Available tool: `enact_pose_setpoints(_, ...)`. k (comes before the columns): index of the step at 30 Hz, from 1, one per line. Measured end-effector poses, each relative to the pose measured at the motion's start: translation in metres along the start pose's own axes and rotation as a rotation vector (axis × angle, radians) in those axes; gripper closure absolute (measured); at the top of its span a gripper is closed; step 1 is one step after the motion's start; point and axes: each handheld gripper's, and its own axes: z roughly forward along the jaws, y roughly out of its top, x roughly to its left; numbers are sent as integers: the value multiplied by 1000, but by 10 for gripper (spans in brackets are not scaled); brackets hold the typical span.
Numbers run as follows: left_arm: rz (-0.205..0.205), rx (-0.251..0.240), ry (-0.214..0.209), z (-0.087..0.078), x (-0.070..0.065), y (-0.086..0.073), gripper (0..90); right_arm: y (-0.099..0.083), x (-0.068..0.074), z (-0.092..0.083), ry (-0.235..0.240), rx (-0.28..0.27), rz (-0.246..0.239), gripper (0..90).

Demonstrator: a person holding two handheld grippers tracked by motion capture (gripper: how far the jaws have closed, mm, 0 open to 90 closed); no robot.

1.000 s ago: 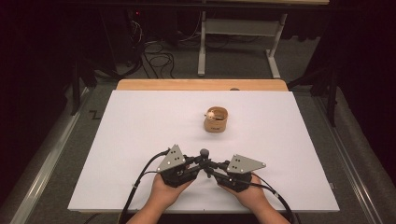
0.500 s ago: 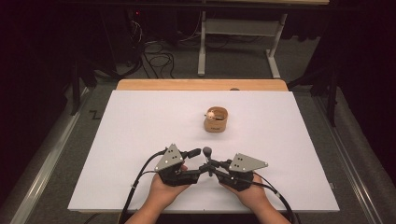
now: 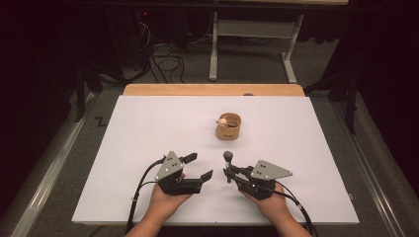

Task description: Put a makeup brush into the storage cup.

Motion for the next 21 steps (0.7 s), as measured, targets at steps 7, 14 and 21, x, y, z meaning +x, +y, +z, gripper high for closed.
enact_pose_setpoints(7,-5,11,72,-16,14,-6,156,-1,-8,-9,-37,-15,15,801)
enact_pose_setpoints(14,-12,19,137,-34,28,-13,113,-2,-20,-19,-80,-28,28,801)
enact_pose_setpoints(21,-29,24,181,-46,39,-21,79,-4,-29,-28,-127,-34,39,801)
